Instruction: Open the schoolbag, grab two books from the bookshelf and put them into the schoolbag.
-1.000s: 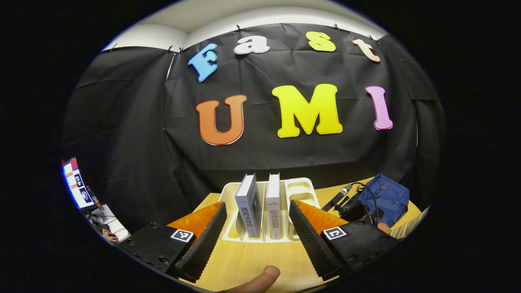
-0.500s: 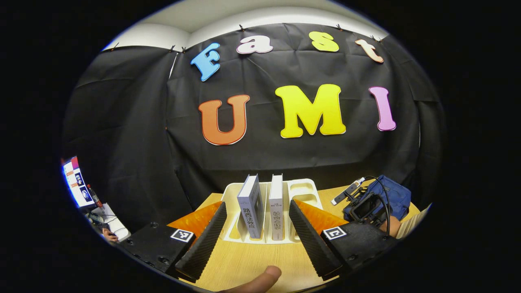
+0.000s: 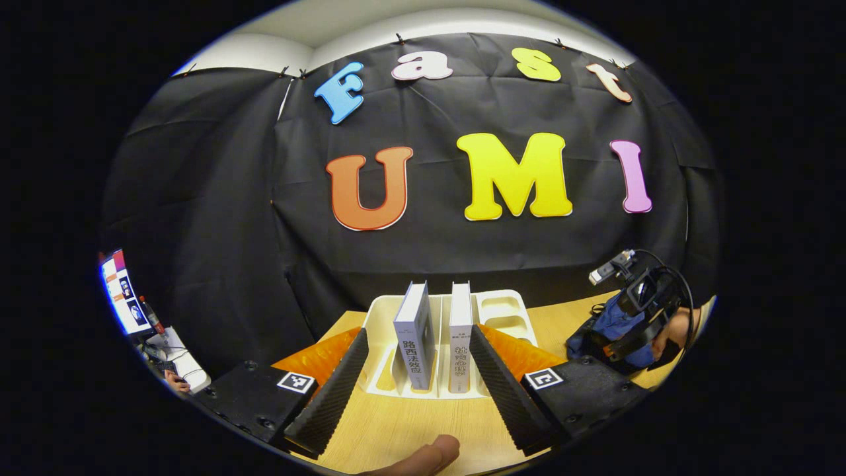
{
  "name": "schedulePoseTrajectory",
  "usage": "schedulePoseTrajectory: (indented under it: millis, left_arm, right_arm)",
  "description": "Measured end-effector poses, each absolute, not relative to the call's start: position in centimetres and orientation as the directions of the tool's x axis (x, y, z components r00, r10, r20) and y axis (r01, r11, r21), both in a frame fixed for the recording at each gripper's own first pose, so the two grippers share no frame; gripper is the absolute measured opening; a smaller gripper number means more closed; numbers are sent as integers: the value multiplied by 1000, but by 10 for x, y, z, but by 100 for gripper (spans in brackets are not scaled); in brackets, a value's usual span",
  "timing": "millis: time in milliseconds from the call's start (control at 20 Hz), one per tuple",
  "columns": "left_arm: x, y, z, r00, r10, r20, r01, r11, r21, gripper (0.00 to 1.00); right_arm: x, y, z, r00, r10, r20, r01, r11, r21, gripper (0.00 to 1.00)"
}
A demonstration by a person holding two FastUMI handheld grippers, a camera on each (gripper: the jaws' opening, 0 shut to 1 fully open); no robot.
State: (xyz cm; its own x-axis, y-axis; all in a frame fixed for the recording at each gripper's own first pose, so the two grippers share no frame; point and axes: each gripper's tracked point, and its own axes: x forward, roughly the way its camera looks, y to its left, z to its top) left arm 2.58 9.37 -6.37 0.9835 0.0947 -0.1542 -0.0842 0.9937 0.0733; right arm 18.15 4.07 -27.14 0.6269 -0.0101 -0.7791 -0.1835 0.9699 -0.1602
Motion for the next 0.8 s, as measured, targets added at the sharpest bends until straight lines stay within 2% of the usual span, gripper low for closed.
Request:
schedulePoseTrajectory:
  millis: [500, 800]
  left_arm:
    - [113, 52, -69, 946, -79, -314, 86, 996, 11, 99]
    - [186, 39, -94, 838, -135, -529, 133, 990, -43, 99]
  right_arm:
    - [195, -30, -168, 655, 59, -753, -258, 955, -149, 0]
    - [212, -72, -126, 687, 93, -721, -265, 955, -130, 0]
